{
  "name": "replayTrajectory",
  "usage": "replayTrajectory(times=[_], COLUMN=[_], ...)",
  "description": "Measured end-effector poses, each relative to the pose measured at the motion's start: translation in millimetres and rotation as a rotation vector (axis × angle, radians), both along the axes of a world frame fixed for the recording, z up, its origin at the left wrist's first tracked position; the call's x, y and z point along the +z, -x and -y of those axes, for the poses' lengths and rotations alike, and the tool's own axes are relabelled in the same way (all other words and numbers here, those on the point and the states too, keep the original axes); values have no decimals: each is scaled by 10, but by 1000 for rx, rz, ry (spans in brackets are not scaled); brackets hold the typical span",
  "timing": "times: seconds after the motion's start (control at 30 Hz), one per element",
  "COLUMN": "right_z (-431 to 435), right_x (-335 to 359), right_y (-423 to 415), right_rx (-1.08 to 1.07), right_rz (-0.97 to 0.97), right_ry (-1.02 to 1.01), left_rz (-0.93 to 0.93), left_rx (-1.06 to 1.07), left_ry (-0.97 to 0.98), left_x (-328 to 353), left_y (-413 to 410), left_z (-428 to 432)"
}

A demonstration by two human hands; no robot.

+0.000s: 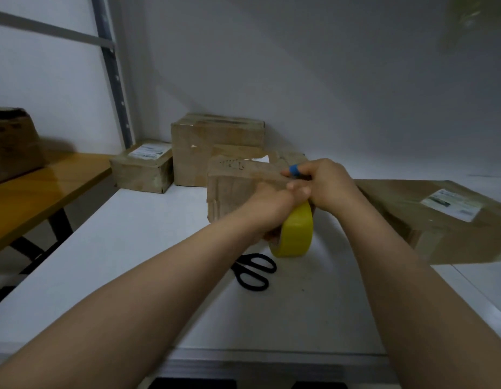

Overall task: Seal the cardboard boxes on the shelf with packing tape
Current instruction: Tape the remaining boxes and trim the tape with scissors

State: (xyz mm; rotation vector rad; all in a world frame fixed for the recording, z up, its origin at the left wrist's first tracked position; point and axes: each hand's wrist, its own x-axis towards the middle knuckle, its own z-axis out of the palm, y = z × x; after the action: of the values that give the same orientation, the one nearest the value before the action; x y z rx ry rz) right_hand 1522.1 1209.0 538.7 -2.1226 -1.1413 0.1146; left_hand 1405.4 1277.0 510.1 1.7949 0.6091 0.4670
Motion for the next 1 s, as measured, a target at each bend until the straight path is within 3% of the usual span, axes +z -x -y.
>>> replayTrajectory(times=[0.1, 0.23, 0.47, 1.0], right_z=[103, 250, 80, 17], right_x=[58, 151, -37, -46], right_y=[59, 147, 22, 3], right_rx=[-104, -259, -13, -76], right_rz=[248, 514, 218, 156], right_ry=[142, 201, 95, 88], left_rz=[75, 12, 53, -97], left_rx=[-54, -150, -112, -81], left_ry=[165, 251, 402, 437], left_x=[-30, 58, 58, 223], left_y=[-9, 78, 87, 170], left_z=[44, 35, 98, 63])
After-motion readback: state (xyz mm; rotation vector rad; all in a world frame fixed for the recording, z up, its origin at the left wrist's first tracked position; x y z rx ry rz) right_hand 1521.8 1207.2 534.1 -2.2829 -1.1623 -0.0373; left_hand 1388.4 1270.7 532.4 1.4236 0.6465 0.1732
